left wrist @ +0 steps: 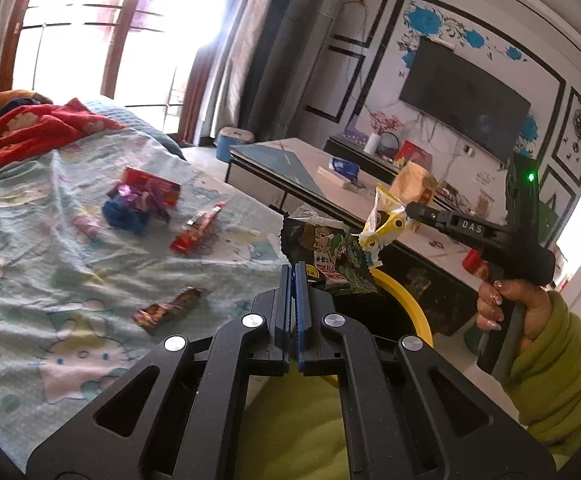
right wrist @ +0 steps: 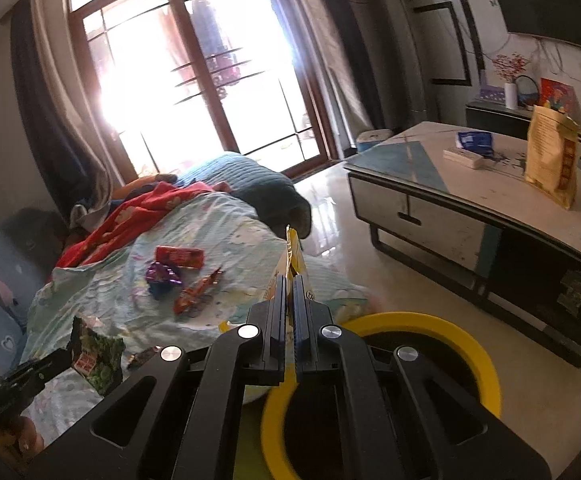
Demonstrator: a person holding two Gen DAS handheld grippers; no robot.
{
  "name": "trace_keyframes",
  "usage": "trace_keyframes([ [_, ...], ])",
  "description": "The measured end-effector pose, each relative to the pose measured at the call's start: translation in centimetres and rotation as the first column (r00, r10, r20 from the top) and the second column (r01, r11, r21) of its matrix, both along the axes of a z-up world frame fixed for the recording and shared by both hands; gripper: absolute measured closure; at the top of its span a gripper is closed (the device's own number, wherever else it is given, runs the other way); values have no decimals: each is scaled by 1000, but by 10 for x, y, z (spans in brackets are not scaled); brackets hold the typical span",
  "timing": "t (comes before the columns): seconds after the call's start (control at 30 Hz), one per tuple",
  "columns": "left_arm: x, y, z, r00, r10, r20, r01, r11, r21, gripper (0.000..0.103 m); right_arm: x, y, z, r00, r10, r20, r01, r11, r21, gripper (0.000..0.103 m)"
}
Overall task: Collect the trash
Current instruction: 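Carry both wrappers over the yellow bin, then open both tools to drop the wrappers into the bin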
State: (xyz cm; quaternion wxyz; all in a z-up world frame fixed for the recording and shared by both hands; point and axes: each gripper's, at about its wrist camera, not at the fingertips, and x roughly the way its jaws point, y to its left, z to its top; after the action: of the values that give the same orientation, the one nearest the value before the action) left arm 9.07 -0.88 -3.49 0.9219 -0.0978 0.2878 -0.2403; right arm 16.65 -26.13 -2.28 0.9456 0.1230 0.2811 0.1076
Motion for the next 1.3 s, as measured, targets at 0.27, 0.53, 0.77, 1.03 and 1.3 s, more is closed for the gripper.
trace_keyframes([
  [0.27, 4, -44, -15, 995, -101, -26, 102, 992, 69, 103, -11, -29, -12, 998, -66, -17, 65, 997, -41, 100],
  [0.53, 11, -89, -27, 982, -181, -50, 186, 972, 142, 103, -16, -54, -34, 992, -108, -58, 105, 993, -47, 100],
  [0.77, 22, -119, -40, 972, -220, -80, 232, 953, 196, 103, -14, -68, -45, 989, -118, -94, 116, 993, -23, 100],
  [1.03, 29, -141, -53, 962, -247, -117, 268, 936, 226, 103, -11, -80, -60, 982, -119, -145, 124, 992, 24, 100],
  [1.3, 37, -159, -62, 955, -263, -136, 289, 928, 236, 103, -8, -88, -66, 980, -109, -167, 123, 990, 74, 98],
])
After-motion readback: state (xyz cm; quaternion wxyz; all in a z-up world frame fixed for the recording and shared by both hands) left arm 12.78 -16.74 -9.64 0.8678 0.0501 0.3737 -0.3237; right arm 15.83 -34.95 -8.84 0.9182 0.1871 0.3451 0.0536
